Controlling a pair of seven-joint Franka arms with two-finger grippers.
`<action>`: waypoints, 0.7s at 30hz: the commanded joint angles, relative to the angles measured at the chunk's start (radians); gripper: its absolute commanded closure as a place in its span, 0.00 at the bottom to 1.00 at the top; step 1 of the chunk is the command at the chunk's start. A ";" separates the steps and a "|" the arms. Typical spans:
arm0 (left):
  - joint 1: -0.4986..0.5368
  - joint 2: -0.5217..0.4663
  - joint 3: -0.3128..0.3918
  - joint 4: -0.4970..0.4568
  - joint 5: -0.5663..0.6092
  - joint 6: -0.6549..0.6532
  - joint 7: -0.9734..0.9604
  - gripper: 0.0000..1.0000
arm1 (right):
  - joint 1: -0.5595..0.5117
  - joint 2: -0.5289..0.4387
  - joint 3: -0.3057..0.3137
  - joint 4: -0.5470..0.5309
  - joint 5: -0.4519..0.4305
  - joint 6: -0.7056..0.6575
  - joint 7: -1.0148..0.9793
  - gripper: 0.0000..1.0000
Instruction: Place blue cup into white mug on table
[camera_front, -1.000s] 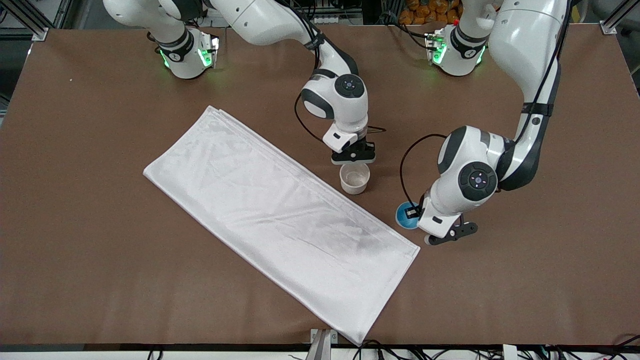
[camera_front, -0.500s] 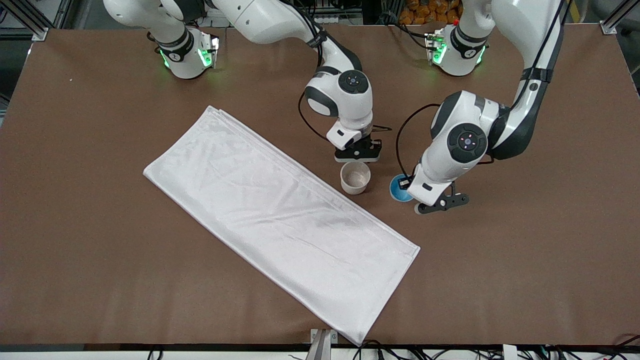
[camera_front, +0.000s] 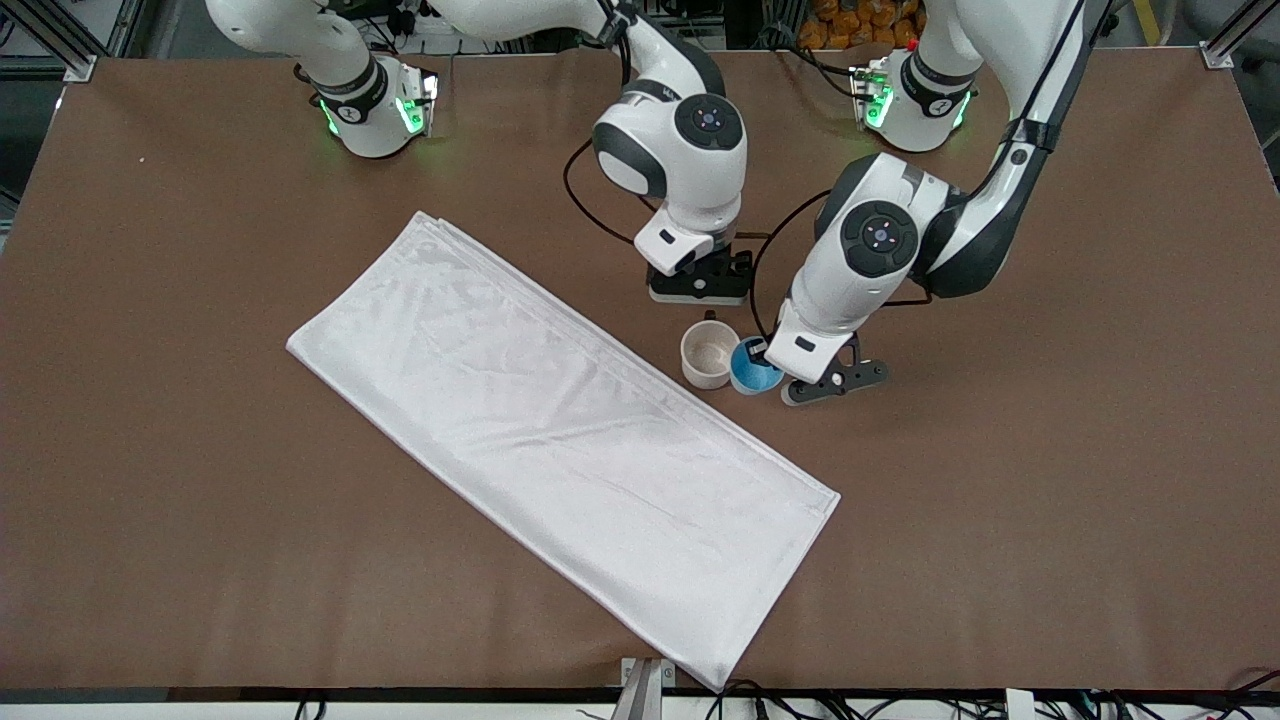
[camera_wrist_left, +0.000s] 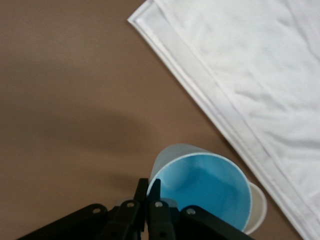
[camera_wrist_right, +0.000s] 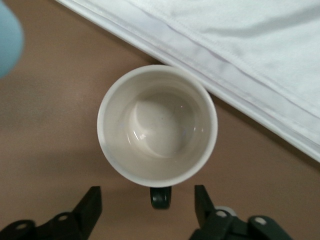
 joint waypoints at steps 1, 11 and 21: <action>-0.021 0.013 -0.002 -0.012 0.013 0.041 -0.054 1.00 | -0.060 -0.160 0.009 -0.104 -0.011 -0.061 -0.103 0.00; -0.058 0.030 -0.002 -0.012 0.014 0.055 -0.092 1.00 | -0.180 -0.330 0.009 -0.135 -0.009 -0.228 -0.224 0.00; -0.074 0.044 -0.002 -0.012 0.014 0.055 -0.109 1.00 | -0.310 -0.456 0.008 -0.130 -0.012 -0.326 -0.358 0.00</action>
